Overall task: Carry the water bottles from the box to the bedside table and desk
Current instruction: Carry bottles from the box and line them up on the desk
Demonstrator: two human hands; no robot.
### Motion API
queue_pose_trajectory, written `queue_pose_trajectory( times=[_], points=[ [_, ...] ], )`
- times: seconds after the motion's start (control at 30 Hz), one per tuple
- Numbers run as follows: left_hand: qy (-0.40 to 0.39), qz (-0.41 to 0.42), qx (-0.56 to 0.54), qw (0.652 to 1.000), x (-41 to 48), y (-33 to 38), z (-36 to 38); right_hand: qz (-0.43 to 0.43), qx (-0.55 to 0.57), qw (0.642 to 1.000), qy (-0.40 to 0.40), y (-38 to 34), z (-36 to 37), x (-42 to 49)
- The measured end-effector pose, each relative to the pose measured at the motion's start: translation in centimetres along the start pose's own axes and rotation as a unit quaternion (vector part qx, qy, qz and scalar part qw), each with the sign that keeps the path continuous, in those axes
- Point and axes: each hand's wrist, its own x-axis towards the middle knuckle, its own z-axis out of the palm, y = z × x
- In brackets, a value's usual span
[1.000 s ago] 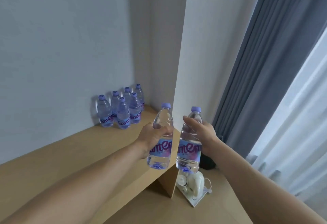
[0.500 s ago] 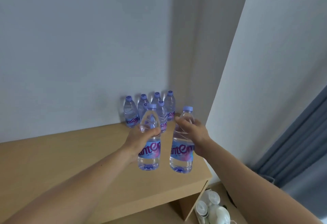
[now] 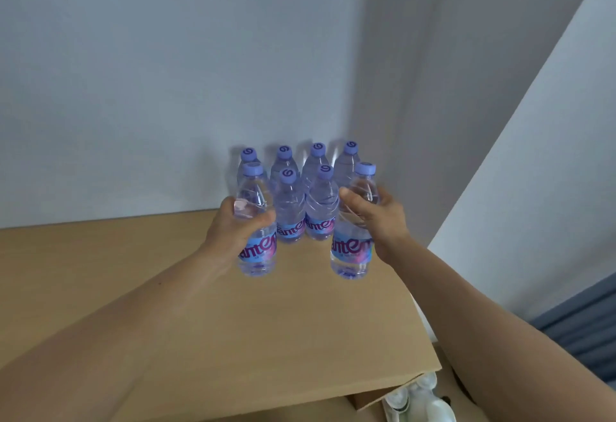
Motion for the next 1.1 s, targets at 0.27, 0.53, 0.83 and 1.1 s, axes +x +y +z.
queue_pose_trajectory(
  times=[0.27,0.53,0.83,1.1],
  points=[
    [0.026,0.041,-0.015,0.999,4.0,-4.1,-0.7,-0.087,-0.082,0.992,-0.042,4.3,-2.4,6.0],
    [-0.016,0.069,-0.079,0.994,6.6,-5.8,-0.3,-0.117,-0.066,0.986,-0.1,6.2,-3.1,9.6],
    [0.031,0.109,-0.02,0.993,7.1,-6.4,0.0,-0.169,-0.1,0.979,-0.062,6.8,-2.8,10.0],
    [0.067,0.098,0.022,0.993,6.4,-6.6,-0.4,-0.163,-0.186,0.969,0.016,6.6,-2.8,9.4]
  ],
)
